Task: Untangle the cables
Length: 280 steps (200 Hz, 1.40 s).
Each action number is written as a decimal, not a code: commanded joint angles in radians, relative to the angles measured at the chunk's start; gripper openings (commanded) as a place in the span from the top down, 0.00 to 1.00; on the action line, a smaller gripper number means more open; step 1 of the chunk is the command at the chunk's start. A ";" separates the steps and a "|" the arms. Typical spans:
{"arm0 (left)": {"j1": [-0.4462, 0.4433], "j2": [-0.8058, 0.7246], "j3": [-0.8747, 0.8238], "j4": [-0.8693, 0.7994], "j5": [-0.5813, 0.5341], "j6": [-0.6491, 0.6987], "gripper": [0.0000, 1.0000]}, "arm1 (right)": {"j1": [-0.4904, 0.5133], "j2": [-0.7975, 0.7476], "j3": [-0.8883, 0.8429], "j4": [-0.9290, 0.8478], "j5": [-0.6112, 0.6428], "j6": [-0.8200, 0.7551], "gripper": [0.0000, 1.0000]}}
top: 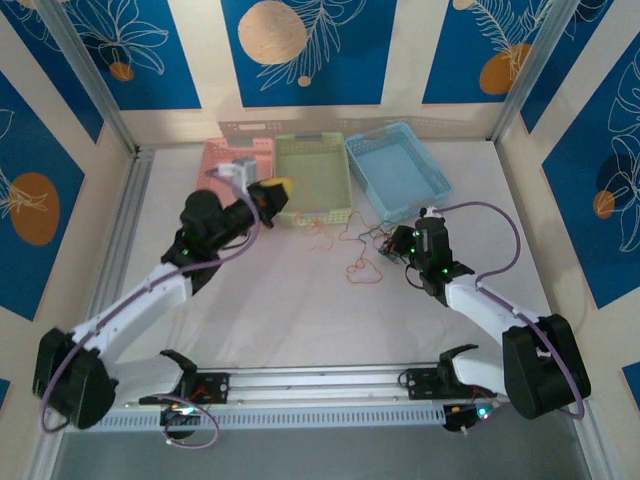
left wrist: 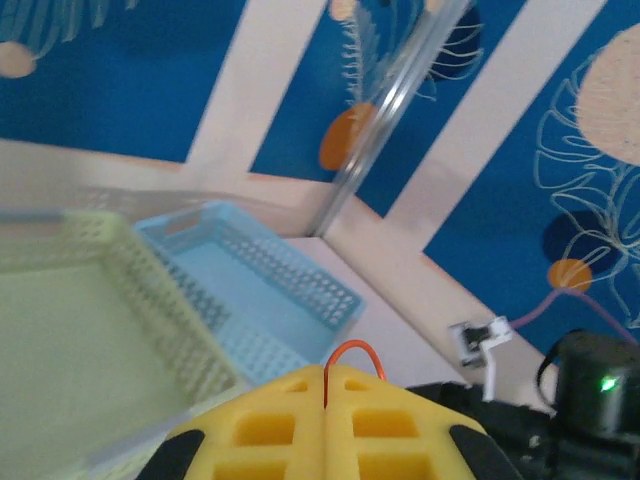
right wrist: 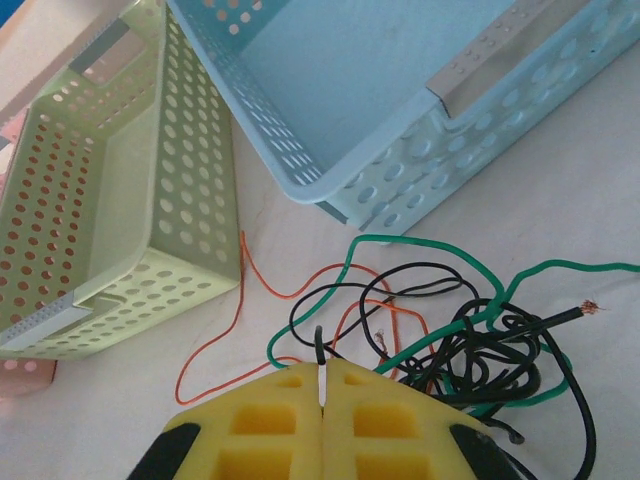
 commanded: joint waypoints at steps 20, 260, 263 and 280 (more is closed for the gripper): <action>-0.065 0.278 0.341 -0.036 0.022 0.017 1.00 | -0.010 0.000 0.027 -0.017 0.030 0.026 1.00; -0.142 1.305 1.564 -0.519 -0.051 0.140 0.29 | -0.038 0.010 0.017 0.010 -0.029 0.034 1.00; -0.142 1.283 1.543 -0.516 -0.056 0.147 0.29 | -0.039 0.012 0.017 0.013 -0.033 0.032 1.00; -0.143 1.092 1.285 -0.405 -0.090 0.183 0.25 | -0.038 0.020 0.021 0.026 -0.056 0.026 1.00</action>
